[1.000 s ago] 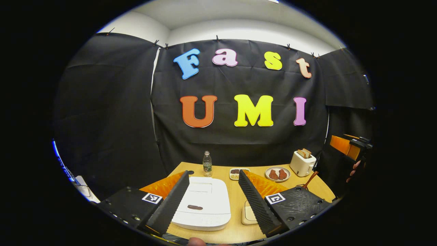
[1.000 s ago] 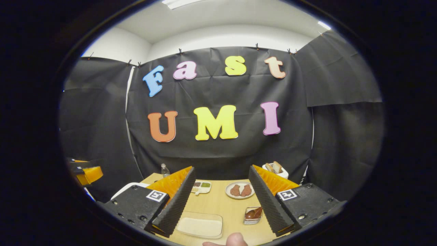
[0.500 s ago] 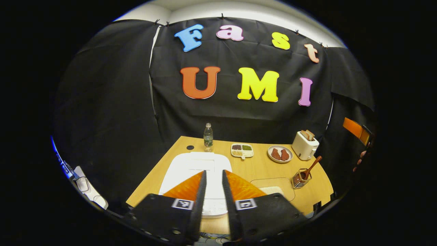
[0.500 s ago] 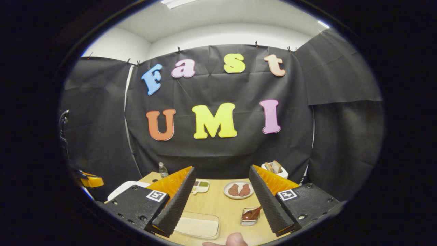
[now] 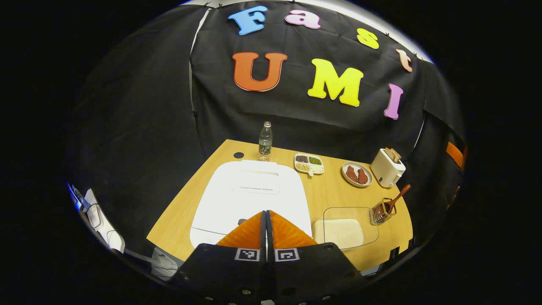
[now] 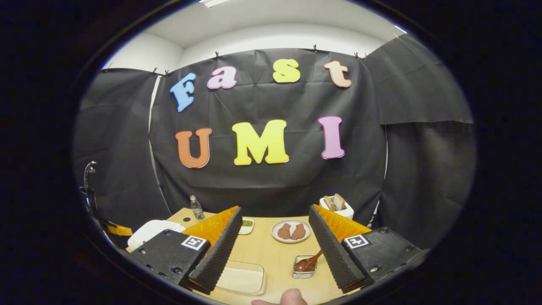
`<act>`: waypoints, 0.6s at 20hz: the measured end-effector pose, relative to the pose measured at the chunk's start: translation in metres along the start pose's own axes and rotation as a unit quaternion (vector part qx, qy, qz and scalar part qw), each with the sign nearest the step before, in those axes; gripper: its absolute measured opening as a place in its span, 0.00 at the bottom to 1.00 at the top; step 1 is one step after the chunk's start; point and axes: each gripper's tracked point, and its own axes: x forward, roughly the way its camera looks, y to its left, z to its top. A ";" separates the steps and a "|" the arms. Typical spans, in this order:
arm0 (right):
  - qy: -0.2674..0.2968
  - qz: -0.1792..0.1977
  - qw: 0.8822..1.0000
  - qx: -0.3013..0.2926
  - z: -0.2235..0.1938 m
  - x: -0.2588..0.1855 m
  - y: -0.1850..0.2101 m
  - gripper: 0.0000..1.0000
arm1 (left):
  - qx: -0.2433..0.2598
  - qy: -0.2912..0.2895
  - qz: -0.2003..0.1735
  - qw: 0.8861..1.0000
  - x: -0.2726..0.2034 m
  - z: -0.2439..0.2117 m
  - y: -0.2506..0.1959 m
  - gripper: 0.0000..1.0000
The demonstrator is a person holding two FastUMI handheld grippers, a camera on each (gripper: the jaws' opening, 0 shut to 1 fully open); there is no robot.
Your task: Close the left gripper, press the button to open the rice cooker; take a wooden spoon from the chopstick holder with the right hand, scoop a spoonful of rice and pour it into the rice cooker, then put the wooden spoon back into the chopstick holder.
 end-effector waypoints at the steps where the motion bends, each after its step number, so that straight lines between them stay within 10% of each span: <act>1: 0.004 0.000 1.000 -0.001 -0.004 0.001 -0.001 1.00 | -0.001 0.007 0.000 1.000 0.007 -0.004 0.003 0.00; 12: 0.032 -0.020 0.999 -0.005 -0.021 0.017 -0.012 0.96 | -0.006 0.062 0.006 0.998 0.048 -0.038 0.025 0.00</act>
